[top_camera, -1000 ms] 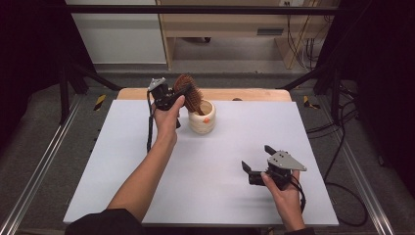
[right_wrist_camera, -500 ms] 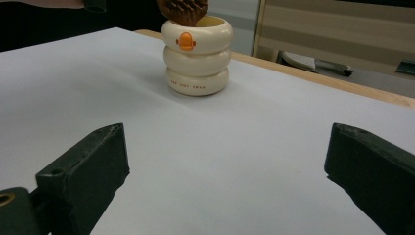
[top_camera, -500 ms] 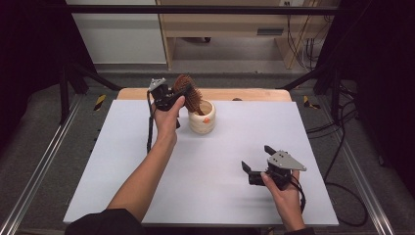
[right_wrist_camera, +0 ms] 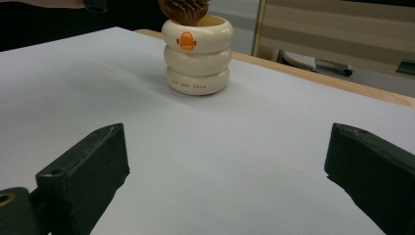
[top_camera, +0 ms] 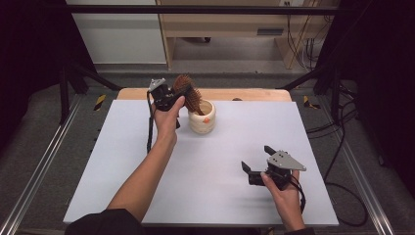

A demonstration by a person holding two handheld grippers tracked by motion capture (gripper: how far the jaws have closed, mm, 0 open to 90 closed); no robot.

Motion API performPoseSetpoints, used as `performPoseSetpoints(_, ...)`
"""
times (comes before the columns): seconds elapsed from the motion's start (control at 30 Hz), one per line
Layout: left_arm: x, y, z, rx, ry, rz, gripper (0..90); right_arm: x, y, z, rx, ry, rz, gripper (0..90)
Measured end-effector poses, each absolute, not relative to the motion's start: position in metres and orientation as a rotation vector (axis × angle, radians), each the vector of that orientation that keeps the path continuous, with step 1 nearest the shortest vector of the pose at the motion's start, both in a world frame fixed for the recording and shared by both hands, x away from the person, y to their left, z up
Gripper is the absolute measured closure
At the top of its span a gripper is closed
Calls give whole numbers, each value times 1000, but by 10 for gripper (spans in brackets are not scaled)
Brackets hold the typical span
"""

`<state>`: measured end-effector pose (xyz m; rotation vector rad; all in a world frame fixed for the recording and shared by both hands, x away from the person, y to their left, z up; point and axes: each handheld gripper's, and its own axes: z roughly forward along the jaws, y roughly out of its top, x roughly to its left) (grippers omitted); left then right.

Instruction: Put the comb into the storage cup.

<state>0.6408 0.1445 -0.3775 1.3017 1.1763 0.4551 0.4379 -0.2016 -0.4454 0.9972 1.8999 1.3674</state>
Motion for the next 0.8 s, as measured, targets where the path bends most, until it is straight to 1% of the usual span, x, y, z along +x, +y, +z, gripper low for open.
performPoseSetpoints(0.27,636,143,-376,1325,1171,474,315,437,-199,-445,989,1905,1362,28)
performPoseSetpoints(0.37,635,142,-376,1337,1168,495,293,437,-198,-446,990,1909,1361,28)
performPoseSetpoints(0.8,634,140,-375,1336,1151,509,238,437,-199,-445,985,1905,1363,28)
